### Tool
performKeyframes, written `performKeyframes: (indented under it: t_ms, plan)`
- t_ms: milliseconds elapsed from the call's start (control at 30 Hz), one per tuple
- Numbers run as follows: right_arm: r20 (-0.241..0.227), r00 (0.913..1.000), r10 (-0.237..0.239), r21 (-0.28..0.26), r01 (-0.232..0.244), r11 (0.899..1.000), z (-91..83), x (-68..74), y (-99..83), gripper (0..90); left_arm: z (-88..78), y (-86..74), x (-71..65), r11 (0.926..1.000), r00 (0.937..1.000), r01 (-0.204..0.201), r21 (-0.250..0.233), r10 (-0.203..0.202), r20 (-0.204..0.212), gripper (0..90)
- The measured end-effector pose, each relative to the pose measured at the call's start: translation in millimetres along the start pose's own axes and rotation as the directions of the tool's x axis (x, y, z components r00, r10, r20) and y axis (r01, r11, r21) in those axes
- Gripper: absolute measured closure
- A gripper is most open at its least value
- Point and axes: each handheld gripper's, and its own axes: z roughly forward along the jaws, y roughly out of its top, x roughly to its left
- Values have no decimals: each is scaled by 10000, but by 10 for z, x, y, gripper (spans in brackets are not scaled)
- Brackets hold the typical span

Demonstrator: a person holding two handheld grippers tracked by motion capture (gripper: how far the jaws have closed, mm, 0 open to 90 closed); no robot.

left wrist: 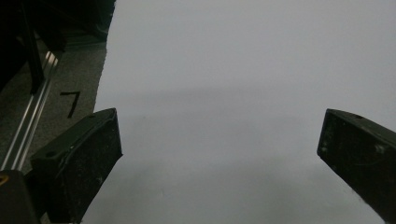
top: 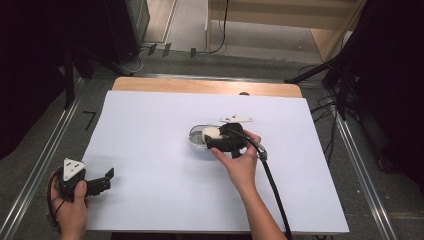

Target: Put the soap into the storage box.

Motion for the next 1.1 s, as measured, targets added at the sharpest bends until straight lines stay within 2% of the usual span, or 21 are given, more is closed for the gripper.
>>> performKeyframes:
  t_ms: [367, 533, 667, 1033, 1100]
  plan:
    - [116, 9998, -170, -304, 173, 9994, -157, -103, 6, 186, 1, 0, -2, 10000, 10000, -1, -9, 1, -7, 3]
    - [261, 9997, 8, -411, 2, 9992, -223, -196, -27, 141, 1, 0, -3, 10000, 10000, -8, 4, 8, -2, 3]
    - [288, 9996, 65, -457, -51, 9989, -277, -283, -65, 133, 1, 0, -4, 10000, 10000, -4, -7, 4, 0, 3]
    - [830, 9965, -28, -586, 77, 9983, -441, -492, -219, 127, 0, 0, -1, 10000, 10000, 1, 6, -1, -10, 3]
    - [862, 9962, 122, -701, -62, 9975, -478, -540, -254, 127, -1, 0, 0, 10000, 10000, -3, 9, 3, -3, 3]
